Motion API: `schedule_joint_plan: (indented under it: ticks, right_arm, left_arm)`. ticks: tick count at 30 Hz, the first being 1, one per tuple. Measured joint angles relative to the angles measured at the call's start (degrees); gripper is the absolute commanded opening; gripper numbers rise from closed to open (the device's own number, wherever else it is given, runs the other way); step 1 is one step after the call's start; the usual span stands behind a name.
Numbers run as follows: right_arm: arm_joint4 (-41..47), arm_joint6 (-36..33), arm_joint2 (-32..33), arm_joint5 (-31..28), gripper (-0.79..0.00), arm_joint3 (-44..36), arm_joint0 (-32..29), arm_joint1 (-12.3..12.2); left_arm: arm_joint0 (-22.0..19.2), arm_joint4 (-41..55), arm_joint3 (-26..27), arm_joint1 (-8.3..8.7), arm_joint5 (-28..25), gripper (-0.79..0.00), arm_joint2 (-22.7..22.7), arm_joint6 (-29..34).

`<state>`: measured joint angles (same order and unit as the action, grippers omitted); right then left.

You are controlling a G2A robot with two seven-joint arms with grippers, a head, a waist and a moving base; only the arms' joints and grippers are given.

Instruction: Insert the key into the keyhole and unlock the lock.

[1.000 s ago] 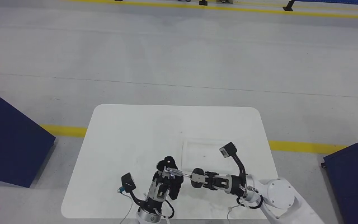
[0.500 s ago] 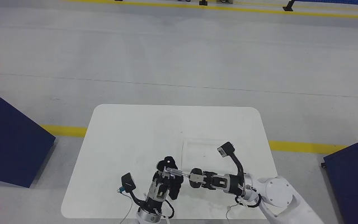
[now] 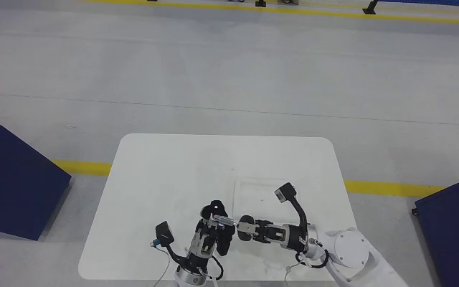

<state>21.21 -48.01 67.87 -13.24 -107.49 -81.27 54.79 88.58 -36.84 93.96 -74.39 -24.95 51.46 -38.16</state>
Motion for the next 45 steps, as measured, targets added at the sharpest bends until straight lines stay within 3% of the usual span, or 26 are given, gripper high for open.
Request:
schedule_joint_plan:
  ticks: [39, 40, 41, 42, 43, 45]
  right_arm:
    - [2.9, -0.7, -1.7, -2.5, -0.785, 2.3, 0.7, 1.4]
    - [3.0, -0.7, -1.7, -2.3, -0.465, 2.3, 0.7, 1.4]
    - [3.1, -0.6, -1.7, -2.2, -0.249, 2.3, 0.7, 1.5]
    - [3.2, -0.5, -1.7, -2.0, -0.114, 2.2, 0.7, 1.5]
    - [3.3, -0.5, -1.6, -1.9, 0.000, 2.2, 0.7, 1.5]
    - [3.4, -0.5, -1.5, -1.8, 0.000, 2.1, 0.6, 1.5]
  left_arm:
    - [0.0, 0.0, 0.0, 0.00, 0.0, -0.785, 0.0, 0.0]
    - [0.0, 0.0, 0.0, 0.00, 0.0, -0.785, 0.0, 0.0]
    - [0.0, 0.0, 0.0, 0.00, 0.0, -0.785, 0.0, 0.0]
    - [0.0, 0.0, 0.0, 0.00, 0.0, -0.785, 0.0, 0.0]
    - [0.0, 0.0, 0.0, 0.00, 0.0, -0.785, 0.0, 0.0]
    - [0.0, 0.0, 0.0, 0.00, 0.0, -0.785, 0.0, 0.0]
